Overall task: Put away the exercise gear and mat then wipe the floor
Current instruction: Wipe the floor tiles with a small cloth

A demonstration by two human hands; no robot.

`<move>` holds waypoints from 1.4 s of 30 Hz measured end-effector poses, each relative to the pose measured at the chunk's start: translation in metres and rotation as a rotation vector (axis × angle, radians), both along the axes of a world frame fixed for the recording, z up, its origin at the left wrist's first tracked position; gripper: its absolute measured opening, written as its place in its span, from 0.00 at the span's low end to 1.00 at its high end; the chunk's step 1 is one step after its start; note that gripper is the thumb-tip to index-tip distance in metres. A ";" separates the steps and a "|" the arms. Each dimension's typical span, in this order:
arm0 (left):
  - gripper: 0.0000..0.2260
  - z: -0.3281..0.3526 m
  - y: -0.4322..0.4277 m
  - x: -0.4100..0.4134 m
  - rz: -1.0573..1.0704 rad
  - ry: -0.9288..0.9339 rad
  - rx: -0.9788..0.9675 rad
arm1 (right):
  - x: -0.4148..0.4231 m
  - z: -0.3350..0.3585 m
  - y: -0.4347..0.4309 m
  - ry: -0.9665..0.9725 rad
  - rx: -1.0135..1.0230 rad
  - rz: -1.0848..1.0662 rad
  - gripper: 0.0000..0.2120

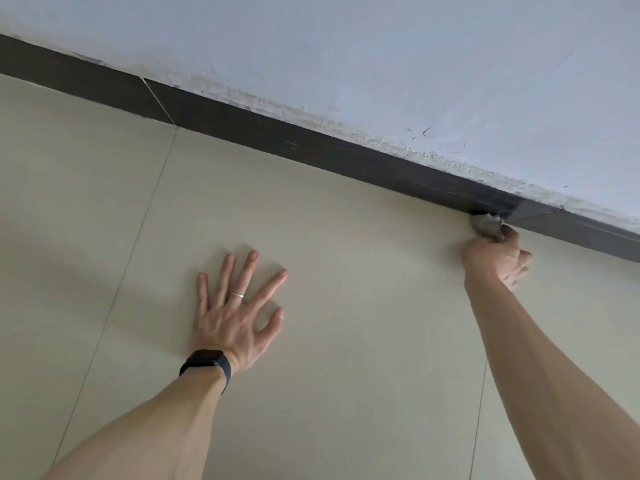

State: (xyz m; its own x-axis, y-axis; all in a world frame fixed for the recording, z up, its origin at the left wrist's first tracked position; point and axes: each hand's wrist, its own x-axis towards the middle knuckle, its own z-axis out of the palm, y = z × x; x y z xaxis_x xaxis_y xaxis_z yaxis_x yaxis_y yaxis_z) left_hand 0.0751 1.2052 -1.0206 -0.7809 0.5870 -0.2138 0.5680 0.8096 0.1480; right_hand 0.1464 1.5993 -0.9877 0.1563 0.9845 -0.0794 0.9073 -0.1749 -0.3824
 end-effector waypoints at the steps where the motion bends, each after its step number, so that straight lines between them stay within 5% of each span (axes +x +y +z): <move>1: 0.29 0.000 0.000 0.000 0.000 0.000 0.006 | -0.011 -0.002 -0.007 0.011 -0.010 -0.002 0.20; 9: 0.29 0.002 0.000 -0.001 0.002 -0.026 0.034 | -0.050 -0.012 -0.182 0.066 0.078 1.087 0.19; 13: 0.29 0.006 0.002 -0.002 0.022 -0.062 0.036 | -0.009 0.000 -0.165 -0.009 0.077 1.464 0.18; 19: 0.28 0.010 0.000 -0.004 0.016 -0.116 0.001 | -0.005 0.000 -0.118 -0.146 0.163 1.022 0.21; 24: 0.28 0.009 -0.001 -0.003 0.015 -0.090 0.037 | 0.103 -0.002 -0.248 -0.016 0.109 1.558 0.25; 28: 0.28 0.008 -0.001 -0.001 0.019 -0.064 0.055 | 0.108 0.004 -0.236 -0.045 0.147 1.910 0.25; 32: 0.26 0.007 -0.001 -0.001 0.012 -0.067 0.007 | 0.068 -0.002 -0.195 -0.042 0.158 1.288 0.21; 34: 0.26 0.007 -0.003 -0.001 0.018 -0.045 0.036 | 0.079 -0.003 -0.220 -0.005 0.142 1.203 0.21; 42: 0.25 0.001 -0.006 0.006 -0.005 0.003 0.075 | 0.212 -0.006 -0.321 0.074 0.062 2.099 0.25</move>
